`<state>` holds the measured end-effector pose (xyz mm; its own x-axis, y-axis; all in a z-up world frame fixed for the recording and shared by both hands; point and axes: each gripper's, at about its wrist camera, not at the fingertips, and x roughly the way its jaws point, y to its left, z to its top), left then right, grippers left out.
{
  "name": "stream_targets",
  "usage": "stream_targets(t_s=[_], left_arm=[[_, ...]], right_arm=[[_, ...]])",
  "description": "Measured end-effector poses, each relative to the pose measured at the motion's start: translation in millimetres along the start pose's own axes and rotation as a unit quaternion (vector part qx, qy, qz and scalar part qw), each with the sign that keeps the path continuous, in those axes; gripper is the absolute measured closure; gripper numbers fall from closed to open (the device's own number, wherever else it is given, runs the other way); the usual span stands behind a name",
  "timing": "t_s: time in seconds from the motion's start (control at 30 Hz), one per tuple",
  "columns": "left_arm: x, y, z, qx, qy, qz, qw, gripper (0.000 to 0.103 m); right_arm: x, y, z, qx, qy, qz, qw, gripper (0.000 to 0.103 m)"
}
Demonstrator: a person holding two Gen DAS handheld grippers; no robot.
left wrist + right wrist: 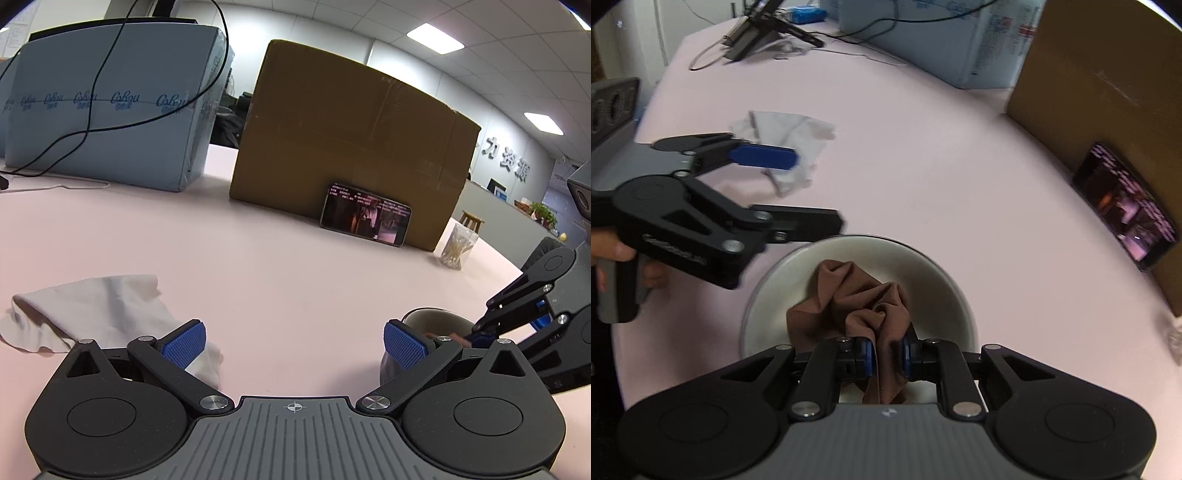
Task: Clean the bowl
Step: 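Lower the brown cloth into the bowl and wipe its inside with the right gripper, then grasp the bowl rim with the left gripper while the right gripper lifts the cloth out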
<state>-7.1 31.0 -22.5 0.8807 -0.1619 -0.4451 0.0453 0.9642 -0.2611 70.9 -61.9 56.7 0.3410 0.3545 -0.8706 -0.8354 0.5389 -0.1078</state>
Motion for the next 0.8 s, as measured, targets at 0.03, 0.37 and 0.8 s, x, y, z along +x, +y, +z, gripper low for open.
stream_targets(t_s=[0.03, 0.37, 0.8], left_arm=[[0.2, 0.0, 0.0, 0.0, 0.0, 0.0, 1.0, 0.0], [2.1, -0.1, 0.0, -0.001, 0.006, 0.001, 1.0, 0.0], [15.3, 13.4, 3.0, -0.039, 0.042, -0.026, 0.998, 0.0]], right_arm=[[0.1, -1.7, -0.1, 0.003, -0.002, -0.003, 1.0, 0.088], [2.1, 9.5, 0.8, -0.014, -0.023, 0.026, 0.999, 0.088], [-67.4, 8.6, -71.3, 0.098, -0.228, -0.01, 0.969, 0.088]])
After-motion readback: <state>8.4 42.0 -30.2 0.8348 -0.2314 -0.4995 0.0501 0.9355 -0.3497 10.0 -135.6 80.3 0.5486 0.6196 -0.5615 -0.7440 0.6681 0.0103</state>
